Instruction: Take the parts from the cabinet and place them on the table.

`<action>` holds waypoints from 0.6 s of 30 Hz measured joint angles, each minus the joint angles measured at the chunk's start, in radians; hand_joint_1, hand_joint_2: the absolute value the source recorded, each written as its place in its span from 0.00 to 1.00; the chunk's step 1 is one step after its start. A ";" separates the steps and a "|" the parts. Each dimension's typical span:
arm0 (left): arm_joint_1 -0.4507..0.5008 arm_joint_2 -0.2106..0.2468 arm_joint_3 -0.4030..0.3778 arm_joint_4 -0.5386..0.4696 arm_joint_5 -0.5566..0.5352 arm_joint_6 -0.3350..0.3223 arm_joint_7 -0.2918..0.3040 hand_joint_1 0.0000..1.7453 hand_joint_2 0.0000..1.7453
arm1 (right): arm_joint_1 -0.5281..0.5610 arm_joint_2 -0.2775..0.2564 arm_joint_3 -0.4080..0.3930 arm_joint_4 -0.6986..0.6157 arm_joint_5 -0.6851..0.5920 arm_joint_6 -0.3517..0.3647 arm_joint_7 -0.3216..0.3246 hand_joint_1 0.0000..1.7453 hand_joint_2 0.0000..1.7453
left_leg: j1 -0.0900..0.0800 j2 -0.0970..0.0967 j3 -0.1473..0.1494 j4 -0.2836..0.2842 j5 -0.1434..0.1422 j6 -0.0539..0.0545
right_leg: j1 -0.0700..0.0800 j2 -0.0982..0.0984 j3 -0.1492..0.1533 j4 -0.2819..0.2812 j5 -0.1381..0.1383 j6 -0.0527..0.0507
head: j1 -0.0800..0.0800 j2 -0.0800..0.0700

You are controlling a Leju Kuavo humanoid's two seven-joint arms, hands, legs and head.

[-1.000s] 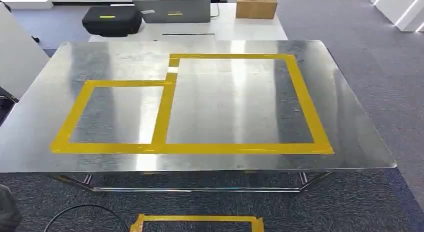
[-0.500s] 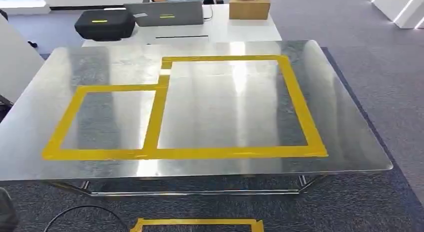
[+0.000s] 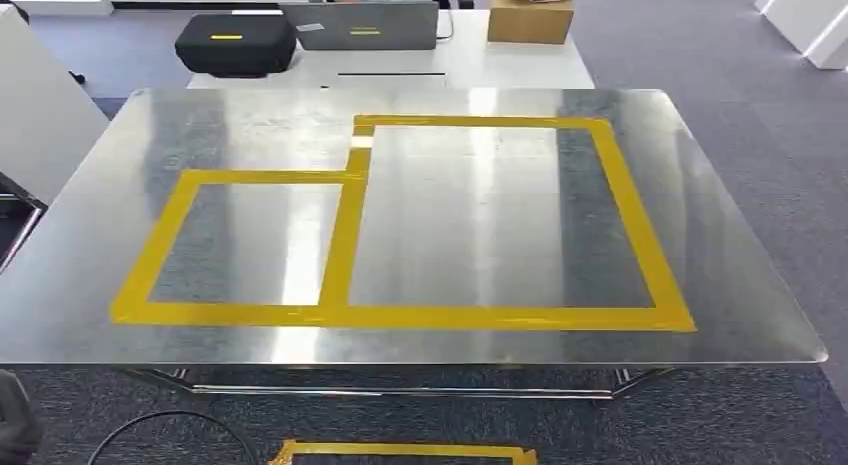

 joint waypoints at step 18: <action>0.000 0.001 0.002 0.008 -0.046 -0.001 0.000 1.00 1.00 | 0.000 0.002 0.000 0.001 0.015 0.041 0.000 0.00 1.00 | 0.016 0.006 -0.050 0.021 0.033 -0.044 | -0.007 -0.001 0.080 -0.049 -0.064 0.005 | -0.018 0.000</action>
